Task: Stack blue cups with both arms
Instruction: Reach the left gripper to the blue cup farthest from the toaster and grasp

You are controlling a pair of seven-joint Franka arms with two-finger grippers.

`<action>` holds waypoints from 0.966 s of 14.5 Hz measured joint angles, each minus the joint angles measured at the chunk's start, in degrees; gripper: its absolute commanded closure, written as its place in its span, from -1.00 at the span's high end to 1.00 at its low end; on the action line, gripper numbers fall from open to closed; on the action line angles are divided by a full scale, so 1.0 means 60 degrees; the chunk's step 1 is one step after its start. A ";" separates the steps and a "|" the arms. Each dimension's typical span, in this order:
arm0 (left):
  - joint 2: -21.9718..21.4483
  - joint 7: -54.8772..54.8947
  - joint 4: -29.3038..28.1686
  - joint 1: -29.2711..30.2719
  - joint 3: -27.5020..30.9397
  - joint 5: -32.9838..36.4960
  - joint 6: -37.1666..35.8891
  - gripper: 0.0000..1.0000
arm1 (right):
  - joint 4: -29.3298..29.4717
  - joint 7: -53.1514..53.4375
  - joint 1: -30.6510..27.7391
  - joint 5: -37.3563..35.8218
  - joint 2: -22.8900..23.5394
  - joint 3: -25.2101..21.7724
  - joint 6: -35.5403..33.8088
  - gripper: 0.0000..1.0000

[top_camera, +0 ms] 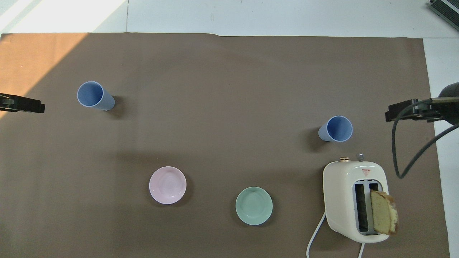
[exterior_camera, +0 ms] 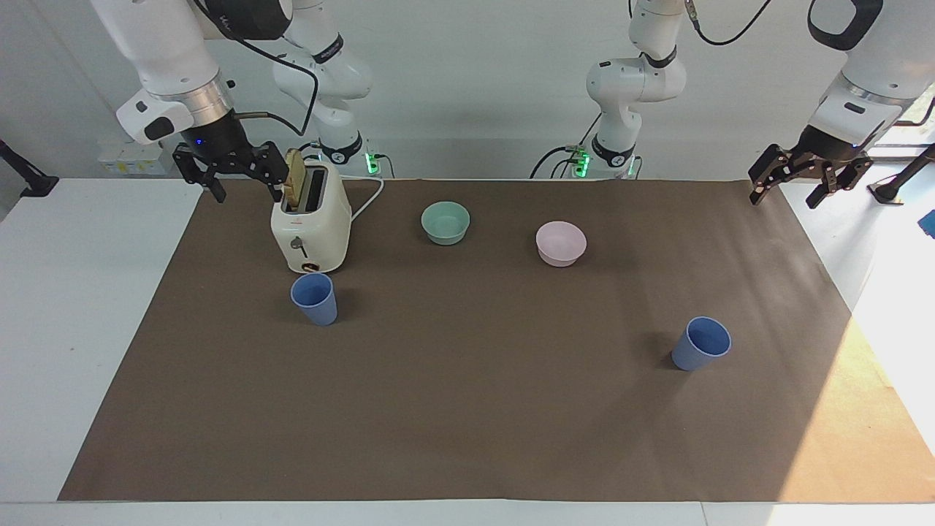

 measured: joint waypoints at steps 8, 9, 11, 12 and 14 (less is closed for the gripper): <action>0.1846 0.0140 -0.0511 -0.0284 -0.0123 -0.0444 0.3183 1.00 | 0.0000 0.0000 0.0000 0.0000 0.0000 0.0000 0.0000 1.00; 0.2178 0.0140 -0.0518 -0.0368 -0.0126 -0.0448 0.3681 1.00 | 0.0000 0.0000 0.0000 0.0000 0.0000 0.0000 0.0000 1.00; 0.2674 0.0140 -0.0517 -0.0407 -0.0136 -0.0452 0.4437 1.00 | 0.0000 0.0000 0.0000 0.0000 0.0000 0.0000 0.0000 1.00; 0.2808 0.0140 -0.0514 -0.0403 -0.0114 -0.0453 0.4615 1.00 | 0.0000 0.0000 0.0000 0.0000 0.0000 0.0000 0.0000 1.00; 0.2921 0.0140 -0.0512 -0.0374 -0.0081 -0.0453 0.4812 1.00 | 0.0000 0.0000 0.0000 0.0000 0.0000 0.0000 0.0000 1.00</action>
